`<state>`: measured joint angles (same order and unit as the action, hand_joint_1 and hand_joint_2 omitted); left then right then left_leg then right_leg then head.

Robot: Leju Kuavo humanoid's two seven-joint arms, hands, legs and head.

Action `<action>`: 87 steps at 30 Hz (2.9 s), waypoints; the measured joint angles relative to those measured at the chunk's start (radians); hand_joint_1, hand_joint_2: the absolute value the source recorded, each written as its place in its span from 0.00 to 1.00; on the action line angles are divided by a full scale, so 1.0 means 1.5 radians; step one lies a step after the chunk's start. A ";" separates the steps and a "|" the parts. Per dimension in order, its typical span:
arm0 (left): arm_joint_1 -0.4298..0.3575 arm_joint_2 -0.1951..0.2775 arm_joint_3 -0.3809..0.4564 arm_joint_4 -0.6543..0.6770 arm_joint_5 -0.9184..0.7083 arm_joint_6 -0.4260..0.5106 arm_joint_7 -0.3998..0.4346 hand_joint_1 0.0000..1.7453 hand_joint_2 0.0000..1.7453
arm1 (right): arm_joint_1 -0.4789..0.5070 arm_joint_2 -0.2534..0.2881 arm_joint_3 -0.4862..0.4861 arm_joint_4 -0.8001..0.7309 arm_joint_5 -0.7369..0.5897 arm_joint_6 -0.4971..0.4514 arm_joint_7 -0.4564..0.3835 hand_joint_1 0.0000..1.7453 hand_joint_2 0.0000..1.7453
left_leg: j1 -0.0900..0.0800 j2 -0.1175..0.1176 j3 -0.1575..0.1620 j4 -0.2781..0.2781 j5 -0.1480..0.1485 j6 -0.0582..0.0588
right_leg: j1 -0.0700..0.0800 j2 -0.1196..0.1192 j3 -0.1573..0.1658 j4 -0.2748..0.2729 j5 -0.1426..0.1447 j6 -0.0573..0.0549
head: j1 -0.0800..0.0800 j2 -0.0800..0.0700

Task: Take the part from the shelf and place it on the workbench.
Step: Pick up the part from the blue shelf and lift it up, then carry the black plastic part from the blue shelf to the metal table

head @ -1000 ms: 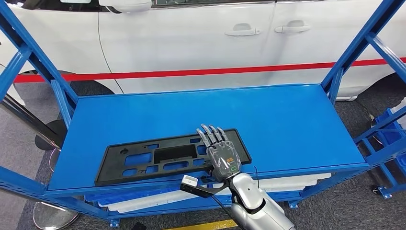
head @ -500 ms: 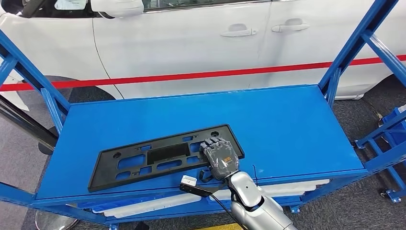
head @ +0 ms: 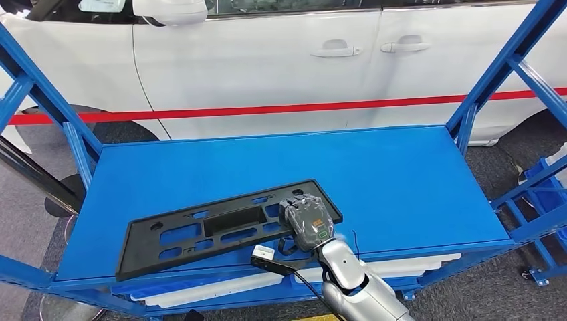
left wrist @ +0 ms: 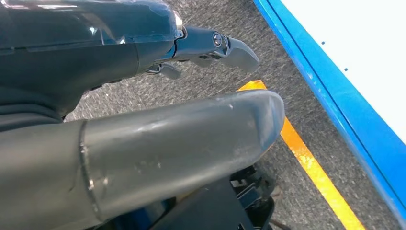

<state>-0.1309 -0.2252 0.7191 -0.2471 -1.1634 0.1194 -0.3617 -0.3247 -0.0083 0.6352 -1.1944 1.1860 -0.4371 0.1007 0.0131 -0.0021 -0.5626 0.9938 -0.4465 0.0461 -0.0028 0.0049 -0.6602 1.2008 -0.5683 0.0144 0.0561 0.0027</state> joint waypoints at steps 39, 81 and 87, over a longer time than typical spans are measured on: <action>0.025 0.012 0.002 0.001 0.089 0.006 -0.024 0.00 0.00 | 0.141 -0.027 -0.125 -0.586 -0.861 0.064 -0.270 1.00 1.00 | -0.004 -0.002 0.017 0.006 -0.024 -0.013 | -0.008 -0.002 0.043 -0.113 0.074 0.001 | 0.000 0.000; 0.046 0.006 0.040 0.001 0.145 0.036 -0.035 0.00 1.00 | 0.357 -0.029 -0.179 -0.636 -0.750 0.052 -0.265 1.00 1.00 | -0.001 0.000 -0.020 0.155 -0.121 -0.030 | -0.004 -0.006 0.010 -0.114 0.100 -0.027 | 0.000 0.000; 0.041 0.006 0.041 0.001 0.146 0.038 -0.036 0.00 1.00 | 0.357 -0.026 -0.181 -0.636 -0.750 0.061 -0.263 1.00 1.00 | -0.013 -0.001 0.079 -0.010 -0.071 -0.010 | -0.004 -0.008 -0.004 -0.116 0.129 -0.010 | 0.000 0.000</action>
<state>-0.0691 -0.2154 0.7812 -0.2449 -0.9445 0.1758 -0.4153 0.2103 -0.0474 0.3635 -2.1485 0.0615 -0.3457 -0.2944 -0.0064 -0.0030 -0.4440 0.9792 -0.5537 0.0308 -0.0094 -0.0068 -0.6659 1.0267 -0.3749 -0.0001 0.0558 0.0027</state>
